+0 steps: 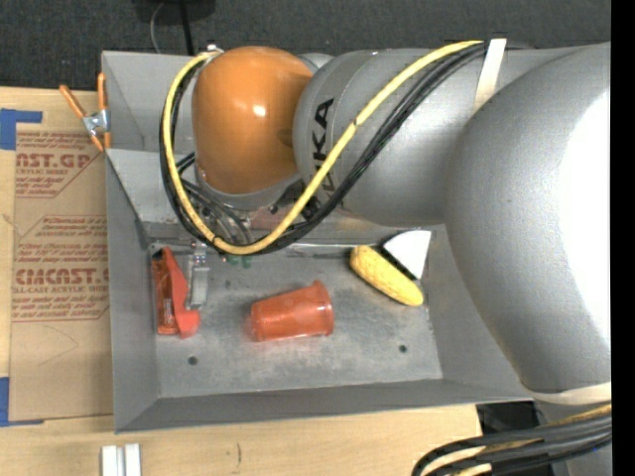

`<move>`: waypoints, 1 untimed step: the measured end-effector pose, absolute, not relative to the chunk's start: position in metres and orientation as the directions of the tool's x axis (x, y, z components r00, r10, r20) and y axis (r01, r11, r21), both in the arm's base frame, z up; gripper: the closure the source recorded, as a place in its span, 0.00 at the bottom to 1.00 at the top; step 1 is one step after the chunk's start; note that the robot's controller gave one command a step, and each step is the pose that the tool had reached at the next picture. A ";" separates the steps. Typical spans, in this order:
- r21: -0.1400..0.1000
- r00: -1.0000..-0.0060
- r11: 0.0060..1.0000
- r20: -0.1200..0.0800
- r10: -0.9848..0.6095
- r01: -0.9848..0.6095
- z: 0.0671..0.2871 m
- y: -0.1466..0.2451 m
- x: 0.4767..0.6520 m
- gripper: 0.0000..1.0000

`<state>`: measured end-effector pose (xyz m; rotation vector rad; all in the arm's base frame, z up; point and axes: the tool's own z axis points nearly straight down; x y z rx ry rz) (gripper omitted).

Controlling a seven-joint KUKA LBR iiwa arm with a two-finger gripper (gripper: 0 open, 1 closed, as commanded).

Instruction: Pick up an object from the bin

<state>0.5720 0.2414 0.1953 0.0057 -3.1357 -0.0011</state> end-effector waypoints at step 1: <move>0.002 -1.000 1.000 -0.001 -0.002 -0.002 0.200 0.240 0.574 0.00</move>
Offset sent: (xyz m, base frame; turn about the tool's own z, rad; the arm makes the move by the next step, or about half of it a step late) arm -0.0571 -0.0536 -0.0630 -0.1302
